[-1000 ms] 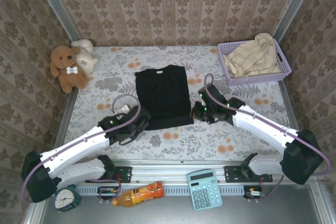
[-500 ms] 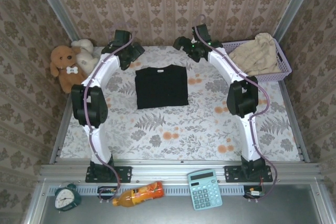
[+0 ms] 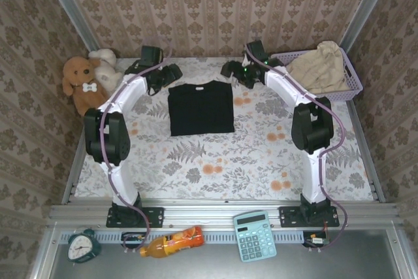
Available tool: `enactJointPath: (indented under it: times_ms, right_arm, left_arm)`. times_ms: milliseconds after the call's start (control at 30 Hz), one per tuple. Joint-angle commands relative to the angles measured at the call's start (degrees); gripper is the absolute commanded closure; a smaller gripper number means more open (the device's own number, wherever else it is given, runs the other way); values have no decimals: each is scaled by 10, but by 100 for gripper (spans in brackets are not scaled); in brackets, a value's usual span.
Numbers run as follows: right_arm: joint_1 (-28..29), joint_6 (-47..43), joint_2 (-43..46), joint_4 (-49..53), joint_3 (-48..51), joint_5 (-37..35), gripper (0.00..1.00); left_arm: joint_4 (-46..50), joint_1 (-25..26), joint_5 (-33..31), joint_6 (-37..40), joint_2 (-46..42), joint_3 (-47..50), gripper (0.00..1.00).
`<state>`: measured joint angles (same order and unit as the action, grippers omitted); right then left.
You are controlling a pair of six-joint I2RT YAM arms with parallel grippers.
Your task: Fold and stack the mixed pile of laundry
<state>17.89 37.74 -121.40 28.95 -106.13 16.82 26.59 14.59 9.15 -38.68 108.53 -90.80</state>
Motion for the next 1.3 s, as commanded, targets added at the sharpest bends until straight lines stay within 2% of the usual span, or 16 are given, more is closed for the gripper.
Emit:
enactJointPath:
  times_ms: [0,100,167,333,467,567,700,800,833,867,900,967,1000,1067,1100,1267]
  right_arm:
    - [21,-33,38,-31,77,38,48]
    - [47,-31,45,-50,129,44,70]
    - [63,-20,38,-63,156,41,73]
    - [83,15,14,-74,205,28,75]
    - [95,40,63,-100,305,10,75]
    - [115,48,117,-103,389,1,74]
    - [151,76,214,-94,499,-14,73]
    - [171,101,293,-72,563,-24,71]
    - [173,109,318,-62,576,-24,70]
    - [173,114,339,-51,584,-27,67]
    - [173,113,362,-35,584,-37,58]
    - [170,105,388,3,564,-63,29]
    - [165,94,391,14,545,-71,3]
    - [147,71,380,44,508,-67,0]
    - [135,57,363,58,484,-65,0]
    - [104,-28,255,83,375,-50,3]
  left_arm:
    - [-53,43,51,17,-36,65,52]
    - [-89,79,57,-3,-47,123,81]
    - [-103,104,48,-12,-46,155,97]
    - [-140,138,36,-43,-33,239,100]
    - [-139,156,24,-61,-58,321,100]
    - [-147,203,17,-92,-113,398,100]
    - [-131,296,-6,-169,-204,485,100]
    - [-108,340,-23,-225,-276,520,96]
    - [-92,343,-25,-229,-297,520,91]
    - [-74,338,-27,-222,-312,514,80]
    - [-47,325,-30,-205,-326,499,72]
    - [-12,281,-20,-154,-338,463,65]
    - [0,250,-10,-127,-338,445,57]
    - [13,199,-5,-76,-333,414,43]
    - [14,173,-5,-52,-328,401,40]
    - [-18,75,15,-7,-287,372,38]
